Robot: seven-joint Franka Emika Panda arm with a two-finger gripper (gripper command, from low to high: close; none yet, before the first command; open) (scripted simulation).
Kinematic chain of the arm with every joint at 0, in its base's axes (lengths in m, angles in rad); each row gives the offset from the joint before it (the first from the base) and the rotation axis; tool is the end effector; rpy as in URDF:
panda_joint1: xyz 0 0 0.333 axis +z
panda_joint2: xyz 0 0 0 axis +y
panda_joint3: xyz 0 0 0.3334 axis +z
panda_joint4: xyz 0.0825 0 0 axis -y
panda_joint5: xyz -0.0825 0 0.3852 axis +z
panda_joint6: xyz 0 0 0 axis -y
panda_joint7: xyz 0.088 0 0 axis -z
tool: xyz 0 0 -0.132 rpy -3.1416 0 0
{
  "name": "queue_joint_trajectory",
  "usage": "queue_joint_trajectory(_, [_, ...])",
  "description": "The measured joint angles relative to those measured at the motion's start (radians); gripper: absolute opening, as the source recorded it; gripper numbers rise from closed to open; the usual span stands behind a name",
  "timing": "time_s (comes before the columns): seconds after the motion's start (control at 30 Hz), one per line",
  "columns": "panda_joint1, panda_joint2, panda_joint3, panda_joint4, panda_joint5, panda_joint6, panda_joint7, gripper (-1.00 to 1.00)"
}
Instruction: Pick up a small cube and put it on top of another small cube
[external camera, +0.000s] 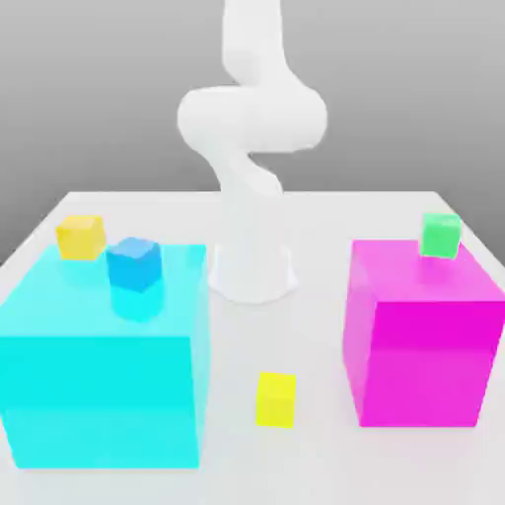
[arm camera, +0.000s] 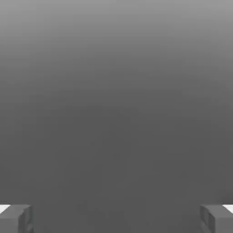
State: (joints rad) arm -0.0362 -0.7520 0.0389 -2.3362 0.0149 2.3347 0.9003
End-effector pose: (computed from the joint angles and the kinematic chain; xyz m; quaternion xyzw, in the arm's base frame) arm 0.3734 0.0067 0.6734 -0.8371 0.4063 -0.3328 0.1532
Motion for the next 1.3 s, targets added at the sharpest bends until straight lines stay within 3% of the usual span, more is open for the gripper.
queue_joint_trajectory(0.83, [-0.288,0.475,0.365,-0.362,0.061,0.350,1.067,0.00])
queue_joint_trajectory(1.23, [-0.369,0.712,0.472,-0.535,0.028,0.518,1.619,0.00])
queue_joint_trajectory(1.3, [-0.364,0.763,0.452,-0.537,-0.038,0.555,1.698,0.00])
